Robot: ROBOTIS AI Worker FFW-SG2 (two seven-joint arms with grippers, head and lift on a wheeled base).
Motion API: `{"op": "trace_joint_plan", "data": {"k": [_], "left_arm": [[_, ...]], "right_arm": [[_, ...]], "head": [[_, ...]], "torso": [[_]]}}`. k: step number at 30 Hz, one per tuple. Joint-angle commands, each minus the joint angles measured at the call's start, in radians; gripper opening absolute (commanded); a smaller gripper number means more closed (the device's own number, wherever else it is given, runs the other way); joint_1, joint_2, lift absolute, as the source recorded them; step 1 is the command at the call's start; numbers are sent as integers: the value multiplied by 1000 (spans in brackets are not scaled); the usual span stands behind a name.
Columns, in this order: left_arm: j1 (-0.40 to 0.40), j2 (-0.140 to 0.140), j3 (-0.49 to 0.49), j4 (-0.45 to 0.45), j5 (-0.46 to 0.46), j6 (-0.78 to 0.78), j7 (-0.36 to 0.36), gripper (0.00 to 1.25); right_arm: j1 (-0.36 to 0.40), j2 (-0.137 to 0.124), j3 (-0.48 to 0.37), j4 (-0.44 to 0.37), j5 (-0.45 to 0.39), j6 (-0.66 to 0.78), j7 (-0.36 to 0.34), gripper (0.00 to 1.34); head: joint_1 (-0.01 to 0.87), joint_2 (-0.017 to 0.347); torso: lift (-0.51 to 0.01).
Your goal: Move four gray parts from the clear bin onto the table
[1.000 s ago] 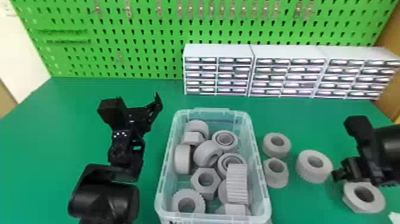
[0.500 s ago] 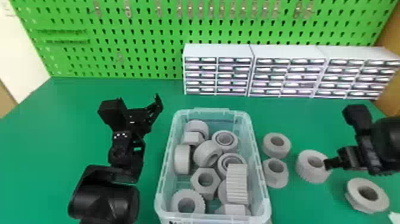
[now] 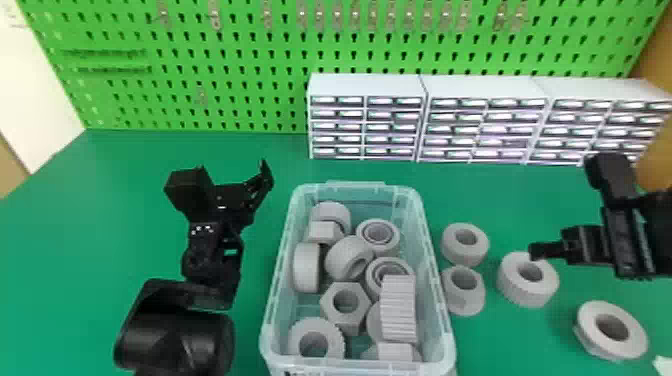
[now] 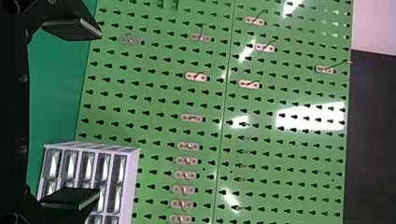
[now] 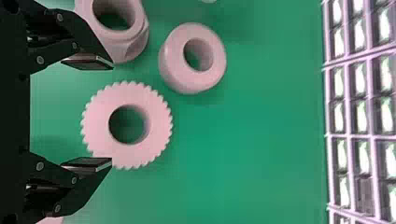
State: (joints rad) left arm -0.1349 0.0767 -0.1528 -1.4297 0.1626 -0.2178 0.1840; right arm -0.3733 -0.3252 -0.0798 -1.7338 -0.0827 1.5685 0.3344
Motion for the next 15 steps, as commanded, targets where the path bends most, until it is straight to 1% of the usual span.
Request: {"op": "trace_joint_plan", "data": {"k": [1,3,5,10,15], "left_arm": [[0,0,1,0,0,0,0,1146],[0,0,-1,0,0,0,0,1146],[0,0,-1,0,-1,0,0,1146],[0,0,-2,0,-1,0,0,1146],[0,0,-2,0,-1,0,0,1146]], "right_arm": [[5,14,-29,-33,-52,-42,0,815],[5,26,-40,-53,-55,-59,0,813],[5,32,-46,-70,-72,-84,2,815],[10,37,-51,-102,-149,-176,2,815],[25,44,-54,-133,-170,-303,2,813]], "head": [[693,72],[693,72],[693,72],[693,72],[693,72]], "torso": [[-52],[-52],[-52],[-52],[-52]]}}
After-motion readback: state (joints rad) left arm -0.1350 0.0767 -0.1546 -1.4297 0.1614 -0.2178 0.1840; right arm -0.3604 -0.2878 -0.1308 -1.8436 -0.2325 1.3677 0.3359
